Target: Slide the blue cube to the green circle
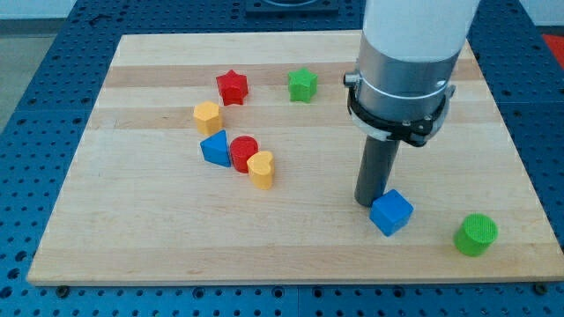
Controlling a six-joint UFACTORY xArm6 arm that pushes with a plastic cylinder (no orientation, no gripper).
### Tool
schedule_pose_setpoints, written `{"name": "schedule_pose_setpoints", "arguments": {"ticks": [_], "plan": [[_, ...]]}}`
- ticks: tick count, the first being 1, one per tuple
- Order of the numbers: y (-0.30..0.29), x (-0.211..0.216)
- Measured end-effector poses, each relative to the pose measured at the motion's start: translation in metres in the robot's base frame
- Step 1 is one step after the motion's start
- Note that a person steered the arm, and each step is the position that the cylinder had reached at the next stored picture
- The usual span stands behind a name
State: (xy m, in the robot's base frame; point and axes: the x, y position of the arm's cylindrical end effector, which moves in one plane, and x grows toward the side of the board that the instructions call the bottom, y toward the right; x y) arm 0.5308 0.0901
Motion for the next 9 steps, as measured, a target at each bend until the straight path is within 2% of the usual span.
{"name": "schedule_pose_setpoints", "arguments": {"ticks": [2, 4, 5, 7, 9], "plan": [[0.043, 0.003], [-0.012, 0.005], [-0.004, 0.017], [0.046, 0.017], [0.067, 0.017]]}}
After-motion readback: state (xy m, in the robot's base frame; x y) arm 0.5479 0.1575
